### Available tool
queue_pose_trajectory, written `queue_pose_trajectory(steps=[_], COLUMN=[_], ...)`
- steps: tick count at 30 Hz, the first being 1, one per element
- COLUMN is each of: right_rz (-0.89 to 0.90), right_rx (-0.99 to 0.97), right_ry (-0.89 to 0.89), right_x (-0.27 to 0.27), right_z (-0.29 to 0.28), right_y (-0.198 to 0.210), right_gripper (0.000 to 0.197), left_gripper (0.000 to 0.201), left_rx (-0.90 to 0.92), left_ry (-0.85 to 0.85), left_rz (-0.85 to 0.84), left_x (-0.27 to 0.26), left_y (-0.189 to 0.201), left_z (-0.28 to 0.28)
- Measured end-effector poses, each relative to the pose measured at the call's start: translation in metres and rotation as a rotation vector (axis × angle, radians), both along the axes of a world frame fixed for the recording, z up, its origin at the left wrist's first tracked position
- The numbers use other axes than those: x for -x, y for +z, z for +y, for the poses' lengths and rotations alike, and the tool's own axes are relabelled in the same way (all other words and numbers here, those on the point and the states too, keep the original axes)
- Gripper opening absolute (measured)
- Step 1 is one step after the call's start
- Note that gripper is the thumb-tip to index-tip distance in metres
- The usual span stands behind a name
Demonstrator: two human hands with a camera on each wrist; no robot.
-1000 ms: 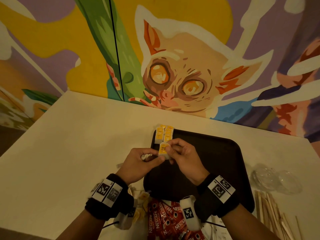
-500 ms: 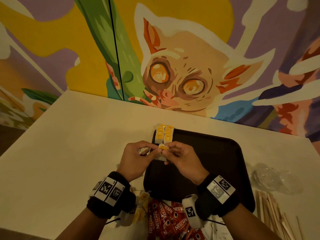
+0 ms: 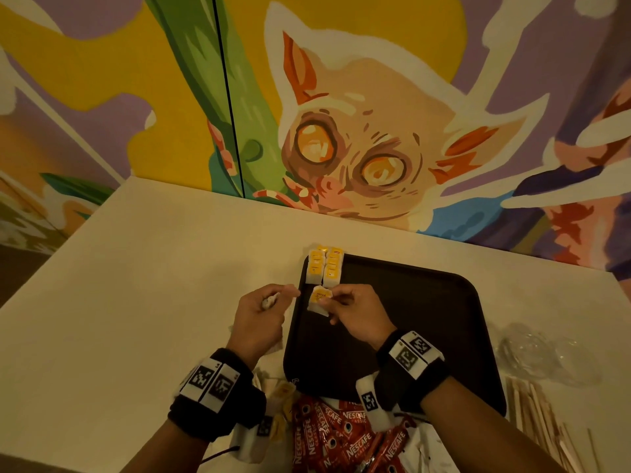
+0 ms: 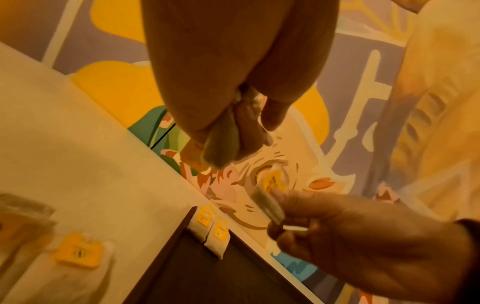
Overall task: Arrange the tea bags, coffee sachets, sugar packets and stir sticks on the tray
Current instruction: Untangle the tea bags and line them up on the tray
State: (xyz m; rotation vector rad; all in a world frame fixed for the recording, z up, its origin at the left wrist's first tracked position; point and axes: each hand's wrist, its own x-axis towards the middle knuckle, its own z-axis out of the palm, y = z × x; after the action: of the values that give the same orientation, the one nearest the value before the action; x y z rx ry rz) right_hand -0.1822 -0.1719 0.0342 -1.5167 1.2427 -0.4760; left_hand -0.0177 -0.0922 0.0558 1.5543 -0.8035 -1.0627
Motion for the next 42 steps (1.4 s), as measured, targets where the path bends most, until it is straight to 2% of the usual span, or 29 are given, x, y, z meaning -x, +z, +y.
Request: queue_pose_trajectory(steps=[2,5,8,14,19,24,29,34,37,42], right_rz=[0.101,0.203,0.285,0.487,0.565,0.529,0.463,0.385,0.369,0.034], right_rx=[-0.022,-0.036,-0.026,-0.001,-0.034,-0.033,-0.014,0.070,0.144,0.138], right_ry=[-0.025,-0.056,-0.095,-0.053,-0.079,-0.152,-0.190,-0.191,-0.148,0.020], right_x=[-0.002,-0.011,-0.026,-0.051,-0.060,-0.068,-0.062,-0.054,-0.050,-0.046], right_z=[-0.013,-0.032,-0.050,-0.078,-0.085,-0.085,-0.080,-0.073,-0.064,-0.030], right_y=[-0.013,-0.029,-0.044,-0.061,-0.068,-0.076,-0.078,-0.065,-0.053,-0.013], right_gripper=[0.021,0.029,0.027,0.019,0.021,0.010,0.013,0.019,0.015,0.010], left_gripper=[0.027,0.038,0.040,0.043,0.043,0.043,0.039,0.058,0.069,0.070], left_rx=[-0.059,-0.107,-0.147,-0.187,-0.194,-0.205,-0.210,-0.233,-0.219,-0.198], left_ry=[0.001,-0.040,-0.069,-0.076,-0.080,-0.091,-0.114,-0.109,-0.136,-0.159], left_rz=[0.135,0.227,0.230,0.265,0.276,0.280,0.308,0.476,0.501,0.539], left_x=[-0.006,-0.013,-0.018,-0.028,-0.034,-0.035,-0.032,-0.030,-0.029,-0.028], left_y=[-0.005,-0.010,-0.014,-0.024,-0.027,-0.028,-0.026,-0.021,-0.018,-0.013], left_z=[0.003,0.008,0.011,0.014,0.013,0.007,0.003,-0.003,-0.006,-0.008])
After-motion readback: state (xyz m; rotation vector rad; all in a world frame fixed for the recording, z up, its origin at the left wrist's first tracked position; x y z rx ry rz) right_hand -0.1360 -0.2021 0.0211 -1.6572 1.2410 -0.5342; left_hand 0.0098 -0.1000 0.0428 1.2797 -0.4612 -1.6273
